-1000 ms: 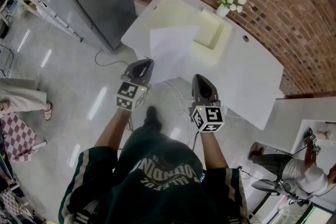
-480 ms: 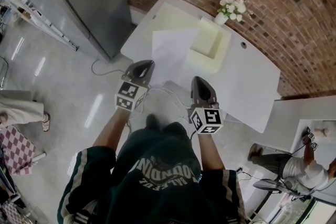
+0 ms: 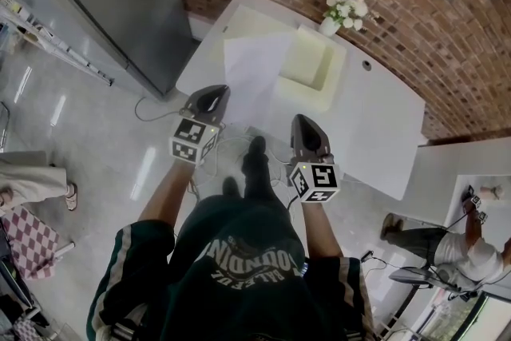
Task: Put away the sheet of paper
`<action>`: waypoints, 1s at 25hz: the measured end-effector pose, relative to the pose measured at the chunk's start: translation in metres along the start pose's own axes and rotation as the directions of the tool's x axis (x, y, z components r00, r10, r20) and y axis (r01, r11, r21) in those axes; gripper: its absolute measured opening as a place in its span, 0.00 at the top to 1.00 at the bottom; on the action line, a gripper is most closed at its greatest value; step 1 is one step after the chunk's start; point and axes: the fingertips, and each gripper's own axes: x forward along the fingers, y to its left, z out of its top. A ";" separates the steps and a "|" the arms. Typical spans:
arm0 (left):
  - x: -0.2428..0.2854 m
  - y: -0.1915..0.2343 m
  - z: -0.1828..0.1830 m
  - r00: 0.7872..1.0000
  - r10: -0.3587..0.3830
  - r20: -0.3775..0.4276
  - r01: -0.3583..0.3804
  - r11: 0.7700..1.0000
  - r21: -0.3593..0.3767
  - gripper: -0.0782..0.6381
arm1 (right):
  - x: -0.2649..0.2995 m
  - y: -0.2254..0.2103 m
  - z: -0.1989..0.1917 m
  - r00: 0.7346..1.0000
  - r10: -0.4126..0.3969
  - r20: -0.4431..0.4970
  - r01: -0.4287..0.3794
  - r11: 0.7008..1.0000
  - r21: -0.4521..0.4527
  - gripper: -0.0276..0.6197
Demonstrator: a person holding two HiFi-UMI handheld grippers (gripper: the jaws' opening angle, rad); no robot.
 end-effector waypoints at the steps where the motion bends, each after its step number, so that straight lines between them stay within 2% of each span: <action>1: 0.005 0.001 0.002 1.000 -0.004 0.000 0.004 1.000 0.003 0.87 | 0.004 -0.003 0.001 1.000 -0.001 0.003 0.001 1.000 0.002 0.96; 15: 0.095 0.037 0.026 1.000 -0.025 -0.011 0.025 0.999 0.027 0.87 | 0.087 -0.061 0.023 1.000 0.009 0.007 -0.009 1.000 0.011 0.96; 25: 0.165 0.059 0.029 0.998 -0.033 -0.050 0.035 0.999 0.031 0.87 | 0.138 -0.106 0.021 0.999 0.013 -0.036 -0.012 0.999 0.035 0.96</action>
